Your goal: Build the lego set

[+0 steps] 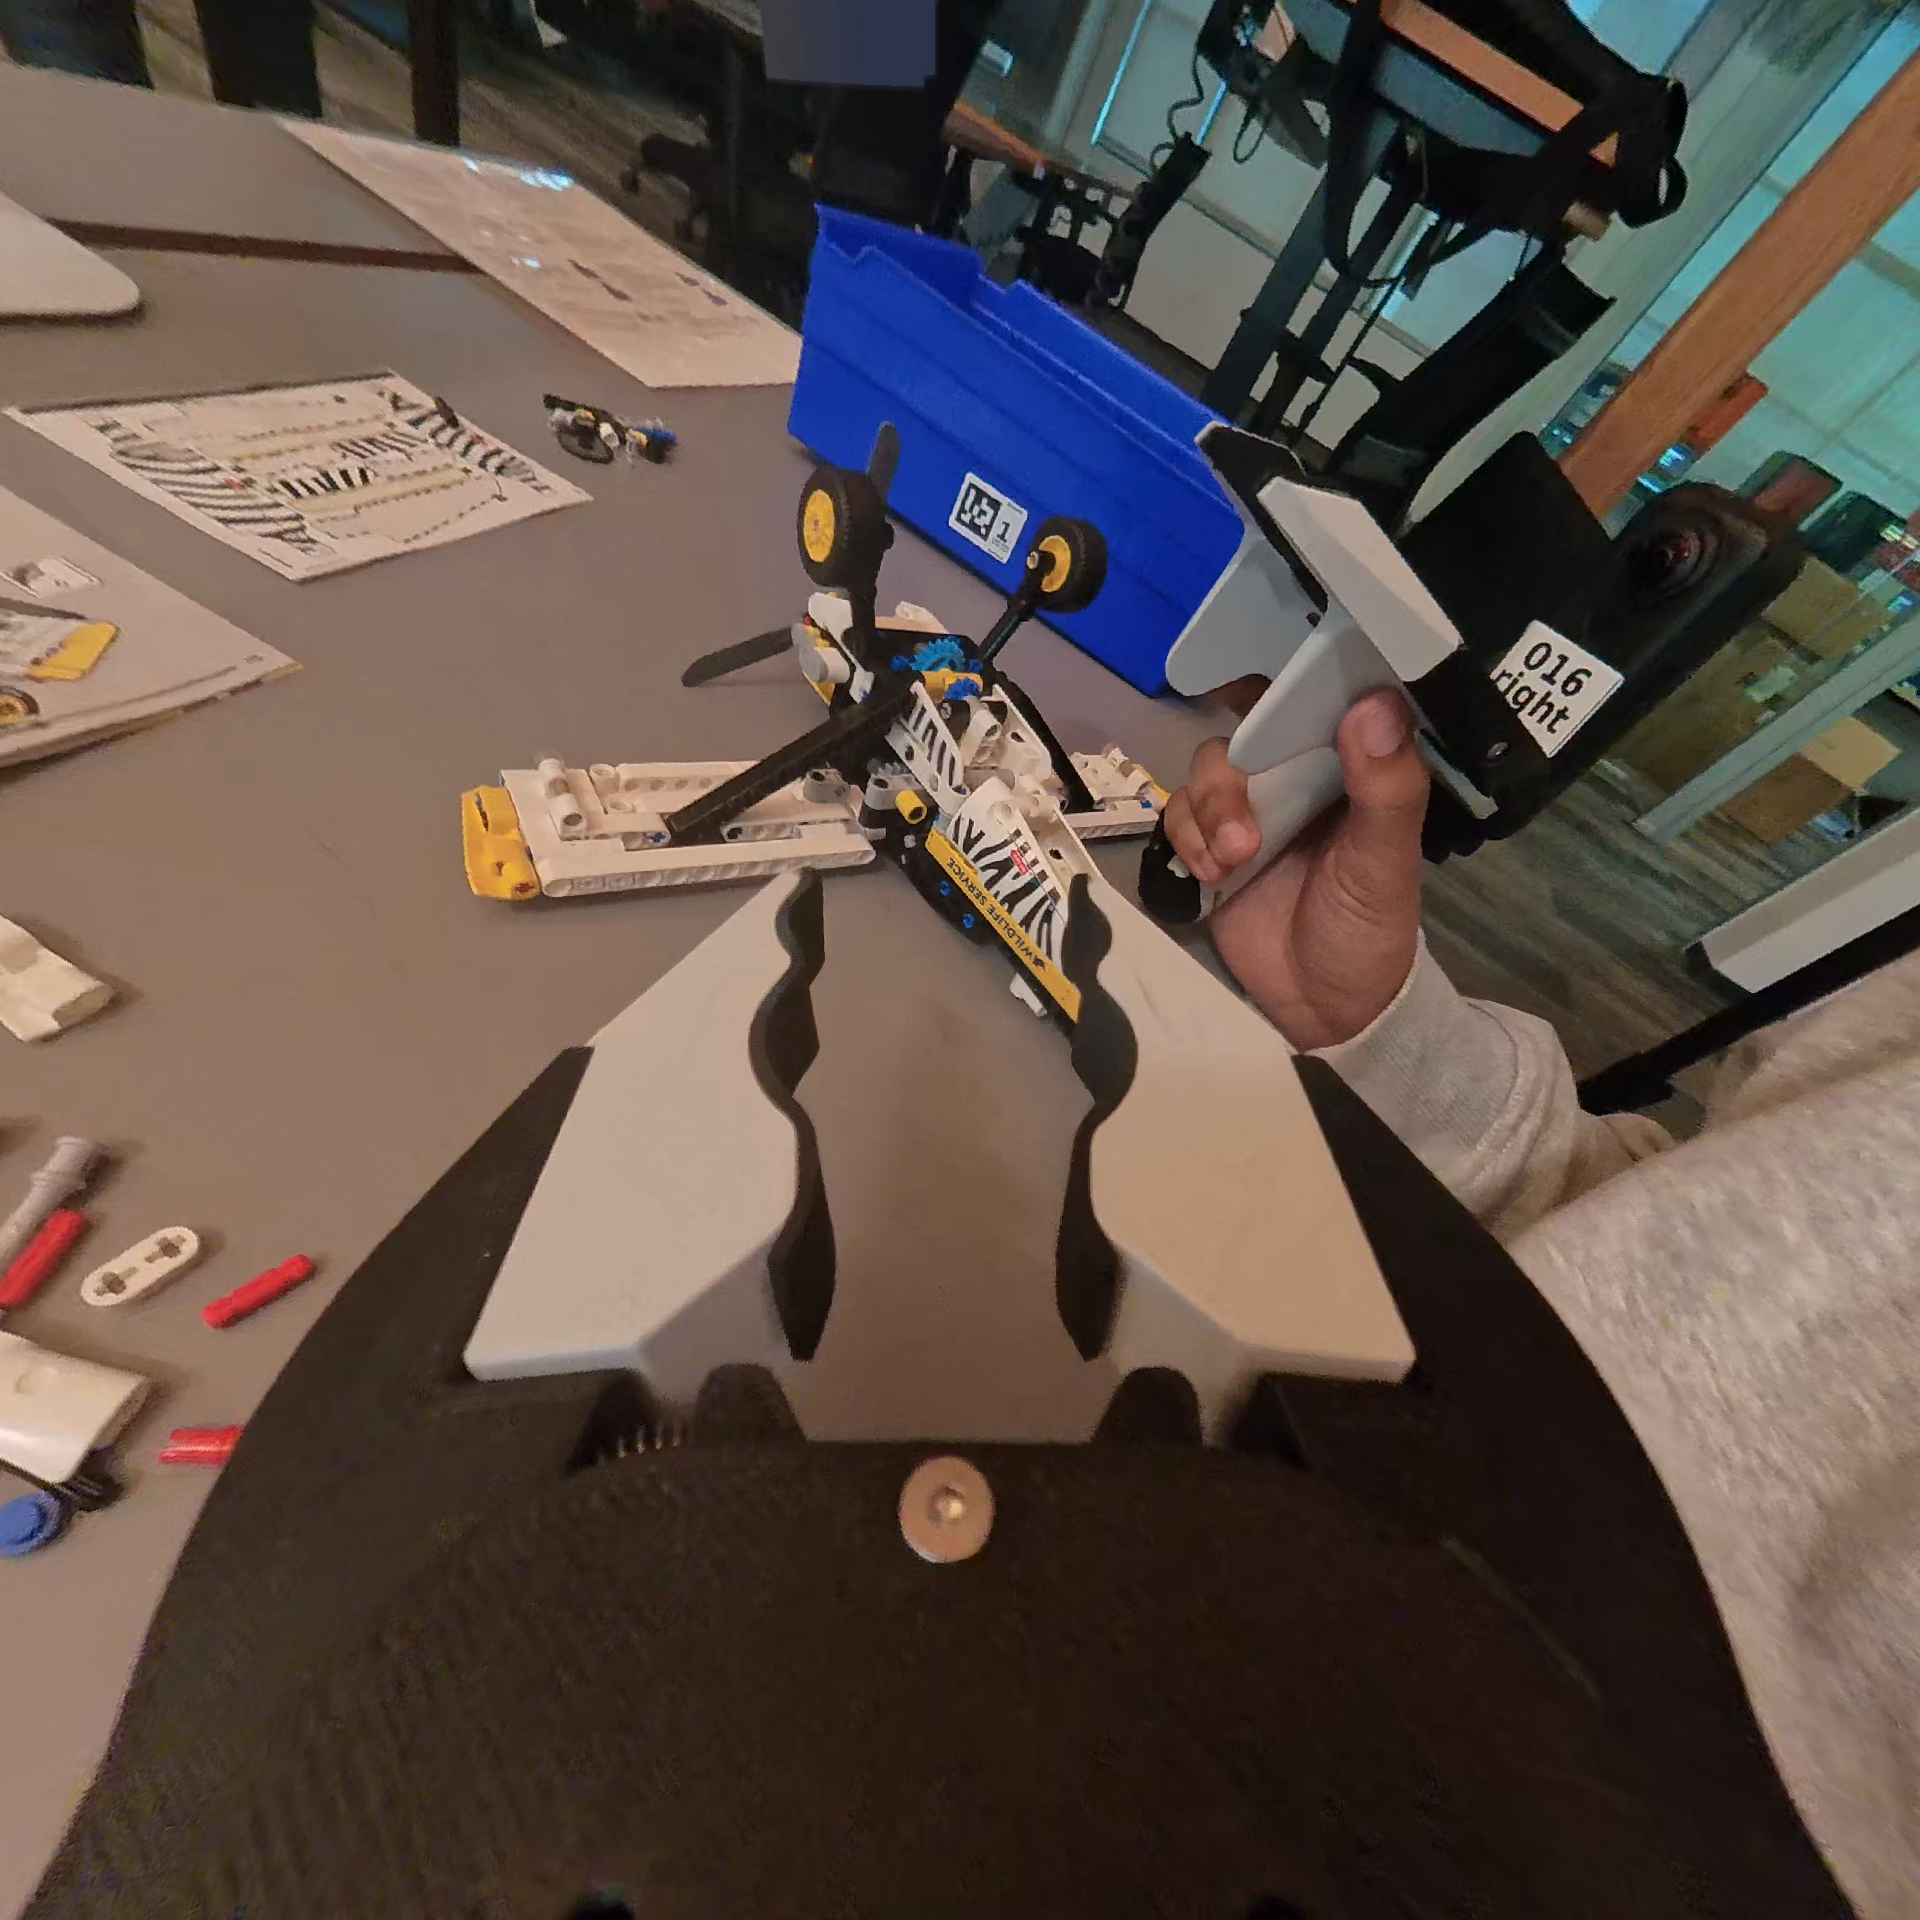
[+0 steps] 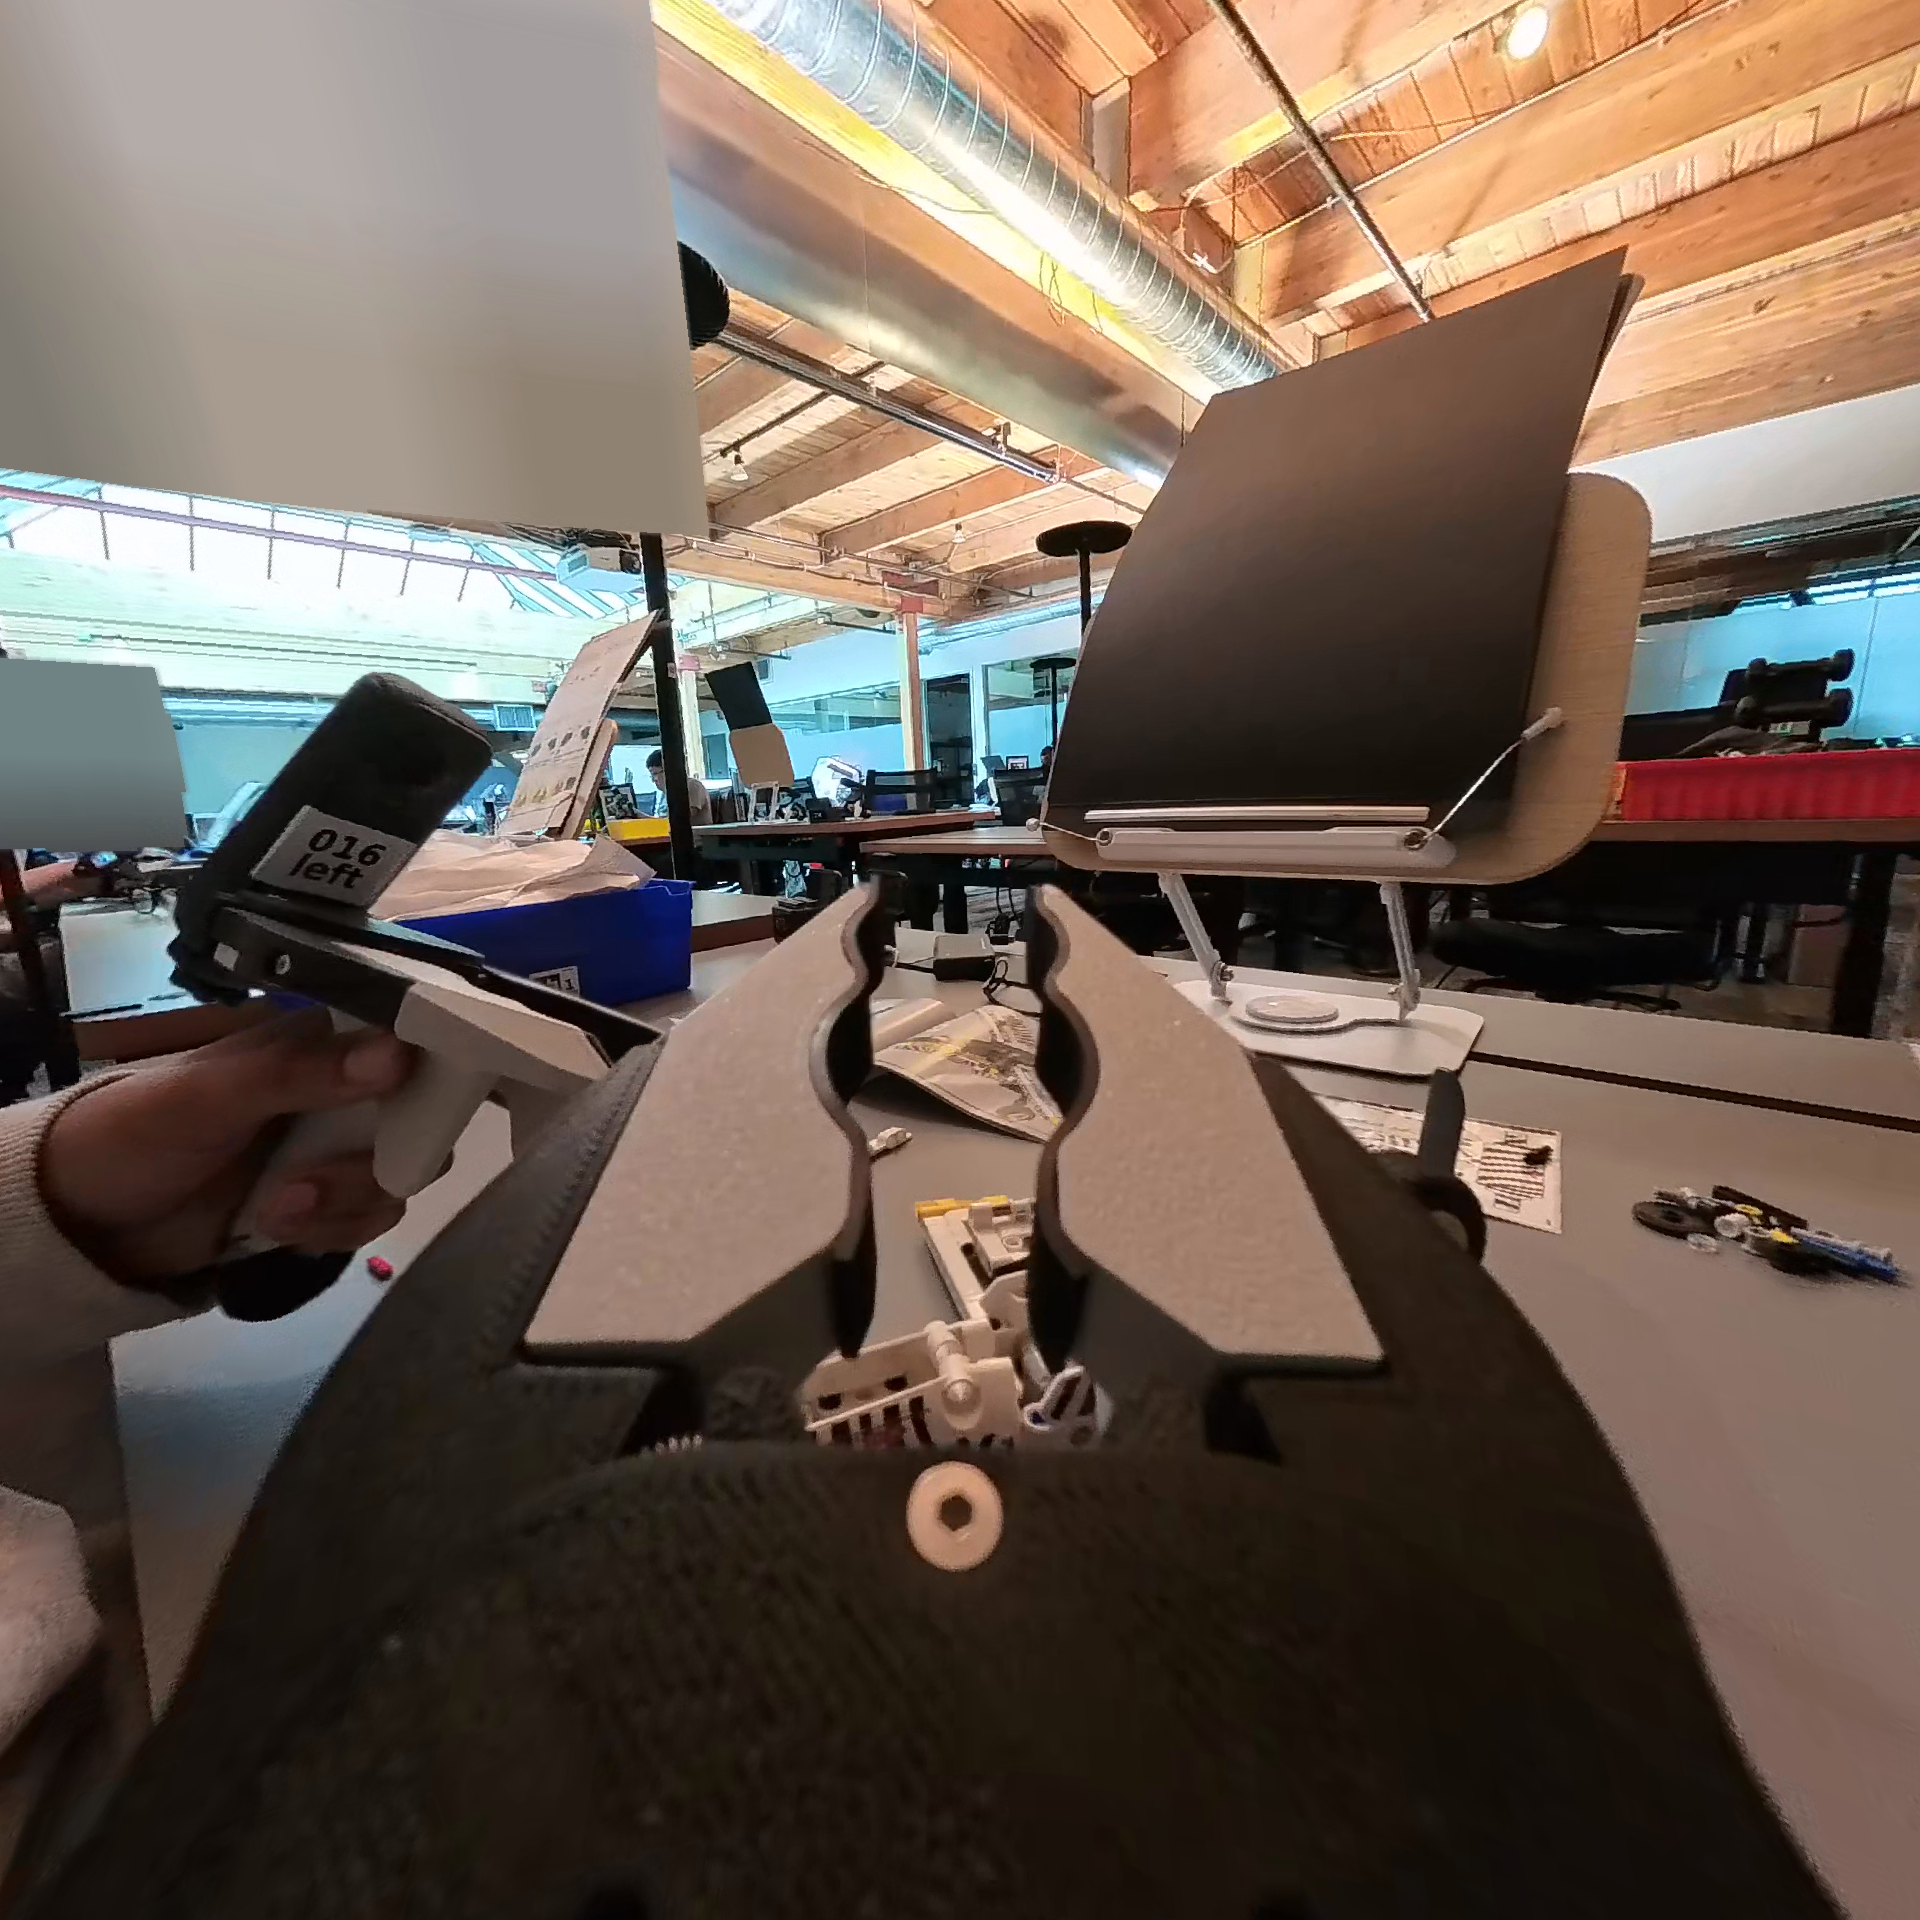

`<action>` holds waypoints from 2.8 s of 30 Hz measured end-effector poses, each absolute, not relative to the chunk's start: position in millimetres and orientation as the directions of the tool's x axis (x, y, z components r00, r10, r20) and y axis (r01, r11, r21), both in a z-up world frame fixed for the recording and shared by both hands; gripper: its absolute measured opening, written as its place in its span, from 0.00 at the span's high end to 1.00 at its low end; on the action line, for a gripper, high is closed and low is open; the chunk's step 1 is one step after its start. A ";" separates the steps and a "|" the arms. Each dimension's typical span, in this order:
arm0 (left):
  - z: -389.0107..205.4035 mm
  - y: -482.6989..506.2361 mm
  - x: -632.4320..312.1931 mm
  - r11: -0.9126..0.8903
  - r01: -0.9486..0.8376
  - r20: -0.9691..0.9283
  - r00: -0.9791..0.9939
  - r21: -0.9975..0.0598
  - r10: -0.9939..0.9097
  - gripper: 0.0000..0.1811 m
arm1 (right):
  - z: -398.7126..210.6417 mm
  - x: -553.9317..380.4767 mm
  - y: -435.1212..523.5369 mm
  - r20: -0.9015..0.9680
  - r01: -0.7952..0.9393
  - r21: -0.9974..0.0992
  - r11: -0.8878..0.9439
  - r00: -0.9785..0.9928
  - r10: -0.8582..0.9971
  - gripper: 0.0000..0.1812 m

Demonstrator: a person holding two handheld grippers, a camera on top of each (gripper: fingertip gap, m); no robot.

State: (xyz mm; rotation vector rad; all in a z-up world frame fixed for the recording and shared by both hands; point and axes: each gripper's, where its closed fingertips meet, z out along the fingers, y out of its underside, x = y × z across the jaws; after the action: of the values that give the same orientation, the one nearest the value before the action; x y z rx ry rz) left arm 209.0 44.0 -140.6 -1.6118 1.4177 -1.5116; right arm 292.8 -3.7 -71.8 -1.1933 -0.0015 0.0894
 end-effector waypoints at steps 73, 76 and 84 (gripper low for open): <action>-189.6 28.2 293.9 0.062 -0.770 0.014 -0.092 -0.635 -0.996 0.56 | -66.1 372.9 -100.3 -0.184 -0.061 -0.847 0.528 0.965 -0.184 0.85; -200.7 33.8 298.3 0.128 -0.809 -0.095 -0.090 -0.573 -0.991 0.63 | -65.2 373.6 -102.2 -0.186 -0.061 -0.845 0.531 0.965 -0.185 0.85; -195.8 32.2 301.0 0.140 -0.796 -0.069 -0.122 -0.588 -0.990 0.76 | -66.5 376.2 -104.8 -0.184 -0.054 -0.848 0.527 0.963 -0.197 0.85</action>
State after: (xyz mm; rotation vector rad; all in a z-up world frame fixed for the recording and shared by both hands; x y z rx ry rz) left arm 301.0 32.2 -195.8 -1.7087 1.9780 -0.5789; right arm 376.2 -104.8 -66.5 -1.0158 0.2713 -0.0866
